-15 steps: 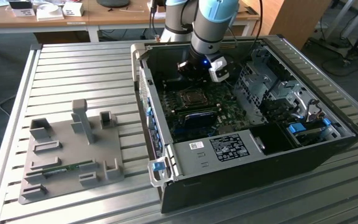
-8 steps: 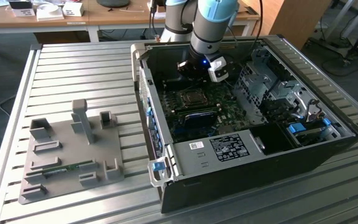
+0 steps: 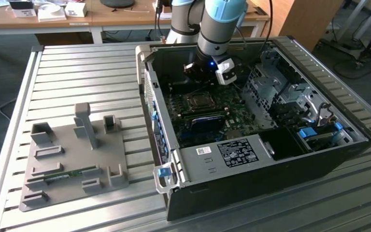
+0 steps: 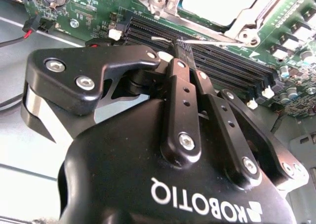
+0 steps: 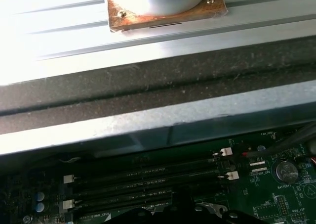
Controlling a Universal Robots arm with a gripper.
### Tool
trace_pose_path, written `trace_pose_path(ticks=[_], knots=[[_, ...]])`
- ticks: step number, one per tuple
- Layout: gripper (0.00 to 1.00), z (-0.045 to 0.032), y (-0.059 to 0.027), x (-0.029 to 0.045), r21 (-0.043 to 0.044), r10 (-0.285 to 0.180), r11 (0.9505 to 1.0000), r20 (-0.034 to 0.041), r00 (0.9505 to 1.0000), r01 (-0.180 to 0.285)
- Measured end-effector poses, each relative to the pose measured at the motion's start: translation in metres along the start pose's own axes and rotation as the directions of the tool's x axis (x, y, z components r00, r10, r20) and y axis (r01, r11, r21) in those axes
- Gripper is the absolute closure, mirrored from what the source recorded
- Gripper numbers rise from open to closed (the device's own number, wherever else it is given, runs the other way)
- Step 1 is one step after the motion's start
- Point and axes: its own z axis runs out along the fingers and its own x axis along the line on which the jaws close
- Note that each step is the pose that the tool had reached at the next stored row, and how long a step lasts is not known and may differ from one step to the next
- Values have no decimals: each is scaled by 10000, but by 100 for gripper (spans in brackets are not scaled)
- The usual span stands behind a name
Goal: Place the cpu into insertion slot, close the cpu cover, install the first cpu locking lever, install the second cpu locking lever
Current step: 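Install the first cpu locking lever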
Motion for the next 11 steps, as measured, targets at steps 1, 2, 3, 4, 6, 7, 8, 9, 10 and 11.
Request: trace_pose_path(ticks=[1,2,3,4,6,7,8,9,10,11], knots=[[89,0,0,0,1,7,10000,2,10000,-7],[89,-1,0,0,2,13,10000,4,10000,-13],[89,-1,0,1,3,22,10000,6,10000,-22],[89,-1,0,3,4,33,10000,9,10000,-33],[89,-2,-1,13,6,59,10000,17,10000,-59],[89,-2,-1,18,7,74,10000,21,10000,-74],[89,-1,0,23,6,88,10000,26,10000,-88],[89,-1,0,25,7,98,10000,28,9999,-98],[89,-1,0,24,7,102,9999,29,9999,-102],[89,-1,0,24,7,102,9999,30,9999,-102]])
